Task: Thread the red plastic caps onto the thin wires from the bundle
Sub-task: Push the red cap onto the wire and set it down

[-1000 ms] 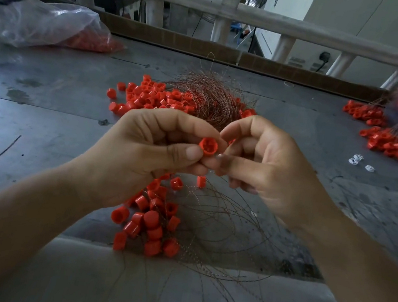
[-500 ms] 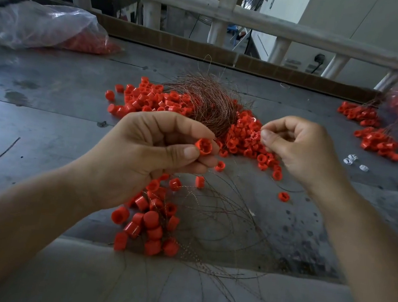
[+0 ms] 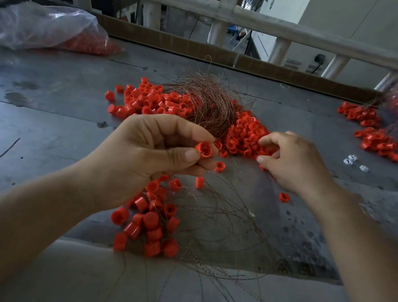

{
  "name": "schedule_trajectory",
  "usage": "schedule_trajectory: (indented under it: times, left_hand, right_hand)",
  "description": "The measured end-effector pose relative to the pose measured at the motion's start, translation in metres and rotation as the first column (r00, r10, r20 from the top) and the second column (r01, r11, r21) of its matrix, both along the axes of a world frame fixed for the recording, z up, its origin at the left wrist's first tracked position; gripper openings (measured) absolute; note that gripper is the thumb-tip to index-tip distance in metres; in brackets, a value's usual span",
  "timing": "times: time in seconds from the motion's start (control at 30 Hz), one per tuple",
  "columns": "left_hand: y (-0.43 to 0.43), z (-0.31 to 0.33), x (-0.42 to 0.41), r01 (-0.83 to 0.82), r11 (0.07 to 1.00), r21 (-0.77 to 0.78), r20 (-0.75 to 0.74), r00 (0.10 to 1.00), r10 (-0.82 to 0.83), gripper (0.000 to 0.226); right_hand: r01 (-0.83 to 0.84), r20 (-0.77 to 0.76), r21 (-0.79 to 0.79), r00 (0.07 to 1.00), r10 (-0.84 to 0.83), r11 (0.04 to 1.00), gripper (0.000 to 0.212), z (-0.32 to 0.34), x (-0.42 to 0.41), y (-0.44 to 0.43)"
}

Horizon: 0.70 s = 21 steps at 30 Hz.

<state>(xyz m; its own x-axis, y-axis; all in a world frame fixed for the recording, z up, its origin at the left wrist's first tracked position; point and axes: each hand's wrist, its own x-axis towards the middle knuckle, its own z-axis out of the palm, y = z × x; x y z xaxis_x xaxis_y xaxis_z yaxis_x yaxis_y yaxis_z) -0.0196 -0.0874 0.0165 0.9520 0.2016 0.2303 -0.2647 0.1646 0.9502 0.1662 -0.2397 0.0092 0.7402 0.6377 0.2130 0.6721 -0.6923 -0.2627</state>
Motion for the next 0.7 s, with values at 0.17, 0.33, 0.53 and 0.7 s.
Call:
schedule_trajectory:
  times: [0.17,0.33,0.53,0.7]
  left_hand:
    - [0.0009,-0.0018,0.0001,0.004,1.0,0.004,0.001,1.0,-0.004,0.02]
    - [0.0006,-0.0025,0.001,0.001,1.0,-0.002,-0.008,1.0,-0.001,0.023]
    - [0.0011,-0.002,0.0002,-0.004,1.0,0.001,-0.009,1.0,0.004,0.022]
    - [0.0006,-0.0019,-0.0002,-0.008,1.0,0.006,-0.009,1.0,0.009,0.02]
  right_hand:
    - [-0.033,0.001,0.061,0.999,0.033,0.998,0.021,-0.0005,-0.002,0.0017]
    - [-0.052,-0.005,0.079,0.999,0.053,0.995,0.019,-0.0014,-0.0024,0.002]
    - [-0.066,0.033,0.08,0.997,0.064,0.995,0.016,-0.0028,-0.0032,0.0018]
    - [-0.067,0.036,0.12,0.997,0.064,0.99,0.02,-0.0004,-0.0032,0.0012]
